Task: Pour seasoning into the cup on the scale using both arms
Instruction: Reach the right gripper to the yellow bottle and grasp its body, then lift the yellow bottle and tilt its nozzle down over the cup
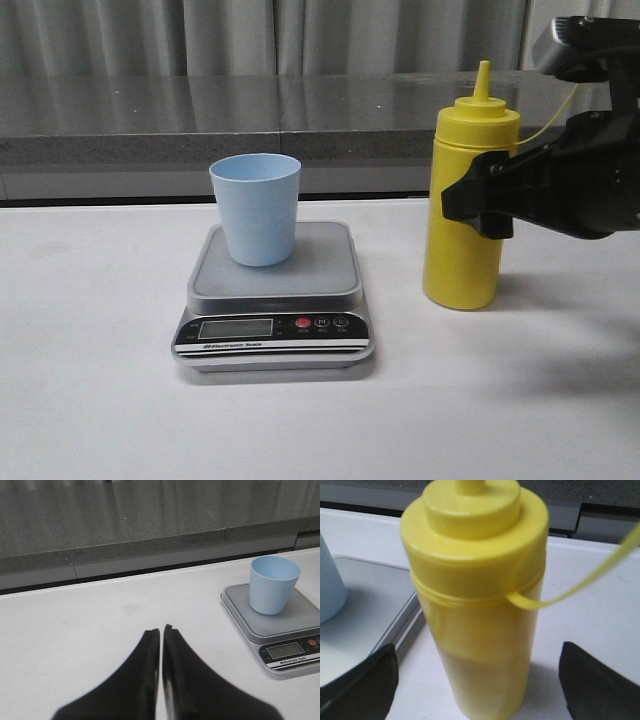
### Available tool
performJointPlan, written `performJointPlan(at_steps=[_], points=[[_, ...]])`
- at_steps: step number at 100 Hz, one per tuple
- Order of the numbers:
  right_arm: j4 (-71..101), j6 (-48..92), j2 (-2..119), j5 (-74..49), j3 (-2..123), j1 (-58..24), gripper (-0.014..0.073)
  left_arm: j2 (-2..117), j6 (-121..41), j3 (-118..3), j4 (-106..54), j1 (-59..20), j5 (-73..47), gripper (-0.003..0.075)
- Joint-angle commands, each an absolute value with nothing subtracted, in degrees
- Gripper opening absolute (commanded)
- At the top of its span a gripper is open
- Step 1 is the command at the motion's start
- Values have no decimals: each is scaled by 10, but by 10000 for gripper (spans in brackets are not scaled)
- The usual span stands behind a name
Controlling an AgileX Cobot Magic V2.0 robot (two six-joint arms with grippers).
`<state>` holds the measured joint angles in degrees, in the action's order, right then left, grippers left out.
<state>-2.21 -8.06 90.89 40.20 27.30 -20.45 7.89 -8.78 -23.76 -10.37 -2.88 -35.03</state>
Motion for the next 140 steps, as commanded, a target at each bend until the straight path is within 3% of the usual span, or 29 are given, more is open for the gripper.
performJointPlan(at_steps=[1, 72, 82, 97, 115, 128, 140], points=[[-21, -77, 909, 459, 301, -205, 646, 87, -82, -252, -112, -28, -308, 10], [-21, -85, 999, 458, 407, -205, 622, 87, -82, -252, -112, -28, -308, 10], [-21, -85, 999, 458, 407, -205, 518, 87, -82, -252, -112, -28, -308, 10], [-21, -85, 999, 458, 407, -205, 221, 87, -82, -252, -112, -28, -308, 10], [-22, -85, 998, 462, 408, -205, -48, 87, -82, -252, -112, -28, -308, 10], [-37, -50, 982, 444, 420, -205, -58, 87, -82, -252, -112, -28, -308, 10], [-77, 10, 964, 356, 464, -208, -58, 87, -82, -252, -112, -28, -308, 10]])
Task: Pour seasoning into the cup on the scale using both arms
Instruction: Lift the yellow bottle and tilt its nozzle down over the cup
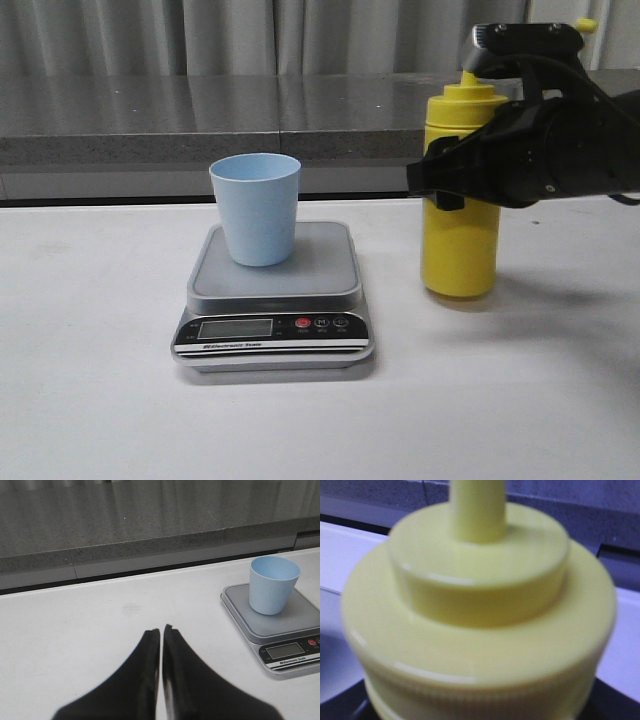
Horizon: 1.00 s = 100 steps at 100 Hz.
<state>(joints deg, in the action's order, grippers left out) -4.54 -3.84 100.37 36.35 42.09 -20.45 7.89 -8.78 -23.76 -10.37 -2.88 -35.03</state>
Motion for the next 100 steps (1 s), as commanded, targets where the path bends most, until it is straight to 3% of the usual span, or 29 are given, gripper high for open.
performJointPlan(at_steps=[1, 41, 70, 100], points=[[-79, 13, 962, 349, 467, -208, -58, 87, -82, -252, -112, -28, -308, 10], [-354, 33, 962, 16, 670, -245, -58, 87, -82, -252, -112, -28, -308, 10], [-558, 32, 1010, -134, 751, -298, -58, 87, -82, -252, -112, -28, -308, 10], [-725, 32, 1030, -191, 758, -349, -58, 87, -82, -252, -112, -28, -308, 10]])
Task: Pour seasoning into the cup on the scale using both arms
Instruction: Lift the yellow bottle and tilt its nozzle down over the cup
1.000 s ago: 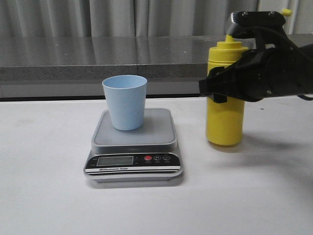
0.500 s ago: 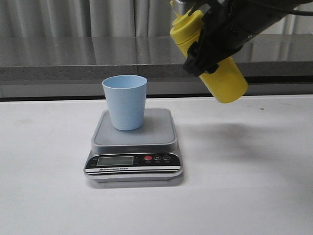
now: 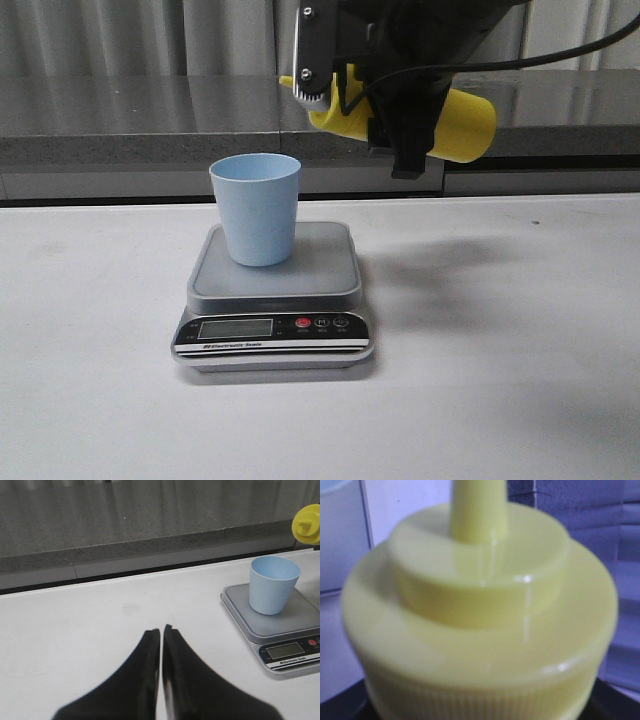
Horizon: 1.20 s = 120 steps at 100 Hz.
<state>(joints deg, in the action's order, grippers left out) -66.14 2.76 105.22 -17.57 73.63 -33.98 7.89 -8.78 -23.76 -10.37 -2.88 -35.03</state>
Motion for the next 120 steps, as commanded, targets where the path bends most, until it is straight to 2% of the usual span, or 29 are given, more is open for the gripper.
performJointPlan(at_steps=[1, 51, 73, 87, 120], points=[[-728, 32, 1030, -196, 758, -350, -58, 87, -82, -252, -112, -28, -308, 10], [-954, 32, 1050, -327, 758, -395, -58, 87, -82, -252, -112, -28, -308, 10], [-969, 31, 1050, -329, 758, -397, -58, 87, -82, -252, -112, -28, -308, 10], [-890, 21, 1044, -319, 758, -395, -58, 87, -82, -252, -112, -28, -308, 10], [-630, 21, 973, -201, 752, -357, -58, 87, -82, -252, -112, -28, -308, 10]])
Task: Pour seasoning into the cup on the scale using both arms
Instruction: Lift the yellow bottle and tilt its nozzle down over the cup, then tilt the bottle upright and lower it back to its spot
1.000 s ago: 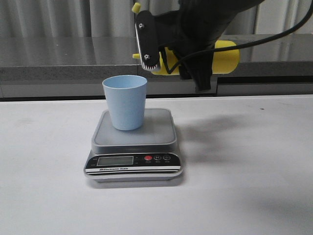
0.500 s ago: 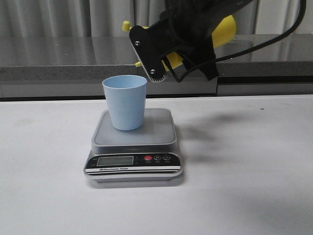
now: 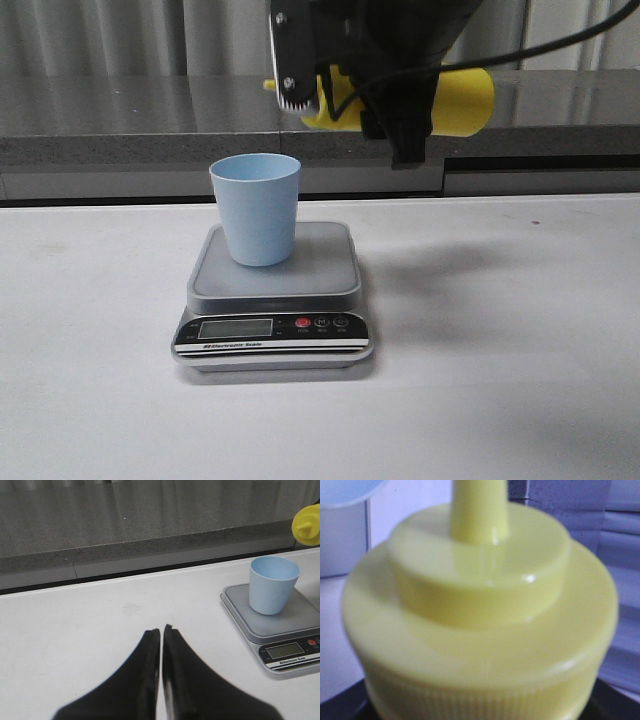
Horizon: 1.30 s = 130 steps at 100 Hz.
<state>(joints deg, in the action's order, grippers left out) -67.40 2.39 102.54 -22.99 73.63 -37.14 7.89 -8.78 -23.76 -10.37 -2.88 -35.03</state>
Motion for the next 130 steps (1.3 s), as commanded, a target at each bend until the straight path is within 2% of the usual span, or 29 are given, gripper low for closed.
performJointPlan(at_steps=[1, 40, 55, 80, 112, 130], points=[[-625, 21, 971, -197, 751, -356, -58, 87, -82, -252, -112, -28, -308, 10], [-354, 54, 888, 0, 615, -265, -58, 87, -82, -252, -112, -28, -308, 10], [-243, 114, 873, 109, 543, -242, -58, 87, -82, -252, -112, -28, -308, 10], [-77, 114, 882, 315, 433, -217, -58, 87, -82, -252, -112, -28, -308, 10], [-46, -30, 942, 457, 400, -187, -58, 87, -82, -252, -112, -28, -308, 10], [-46, -40, 980, 495, 400, -186, -58, 87, -82, -252, -112, -28, -308, 10]])
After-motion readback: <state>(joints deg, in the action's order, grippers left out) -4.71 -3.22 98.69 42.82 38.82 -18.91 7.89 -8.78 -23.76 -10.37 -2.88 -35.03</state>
